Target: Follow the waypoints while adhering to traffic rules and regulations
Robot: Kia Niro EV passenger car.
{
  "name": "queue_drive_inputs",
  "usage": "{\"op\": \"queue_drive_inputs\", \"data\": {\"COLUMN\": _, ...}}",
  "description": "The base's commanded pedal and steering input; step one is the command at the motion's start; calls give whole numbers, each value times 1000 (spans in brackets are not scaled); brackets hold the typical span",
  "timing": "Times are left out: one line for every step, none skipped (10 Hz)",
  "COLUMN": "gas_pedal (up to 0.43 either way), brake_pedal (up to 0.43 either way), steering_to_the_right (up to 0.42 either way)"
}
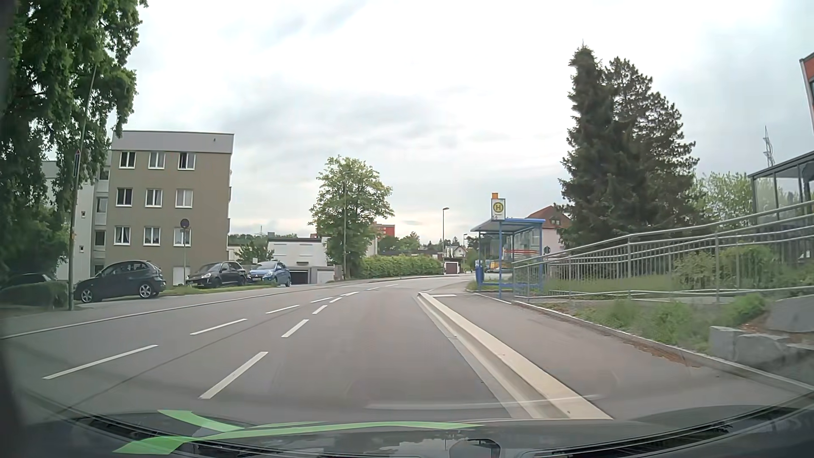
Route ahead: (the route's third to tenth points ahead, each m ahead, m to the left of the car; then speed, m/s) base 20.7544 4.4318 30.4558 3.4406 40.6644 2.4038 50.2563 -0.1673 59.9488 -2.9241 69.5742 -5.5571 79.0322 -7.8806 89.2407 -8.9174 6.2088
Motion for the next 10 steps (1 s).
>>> {"op": "queue_drive_inputs", "data": {"gas_pedal": 118, "brake_pedal": 0, "steering_to_the_right": -72}}
{"op": "queue_drive_inputs", "data": {"gas_pedal": 118, "brake_pedal": 0, "steering_to_the_right": -69}}
{"op": "queue_drive_inputs", "data": {"gas_pedal": 118, "brake_pedal": 0, "steering_to_the_right": -67}}
{"op": "queue_drive_inputs", "data": {"gas_pedal": 118, "brake_pedal": 0, "steering_to_the_right": -65}}
{"op": "queue_drive_inputs", "data": {"gas_pedal": 118, "brake_pedal": 0, "steering_to_the_right": -62}}
{"op": "queue_drive_inputs", "data": {"gas_pedal": 118, "brake_pedal": 0, "steering_to_the_right": -55}}
{"op": "queue_drive_inputs", "data": {"gas_pedal": 118, "brake_pedal": 0, "steering_to_the_right": -51}}
{"op": "queue_drive_inputs", "data": {"gas_pedal": 118, "brake_pedal": 0, "steering_to_the_right": -49}}
{"op": "queue_drive_inputs", "data": {"gas_pedal": 110, "brake_pedal": 0, "steering_to_the_right": -48}}
{"op": "queue_drive_inputs", "data": {"gas_pedal": 110, "brake_pedal": 0, "steering_to_the_right": -46}}
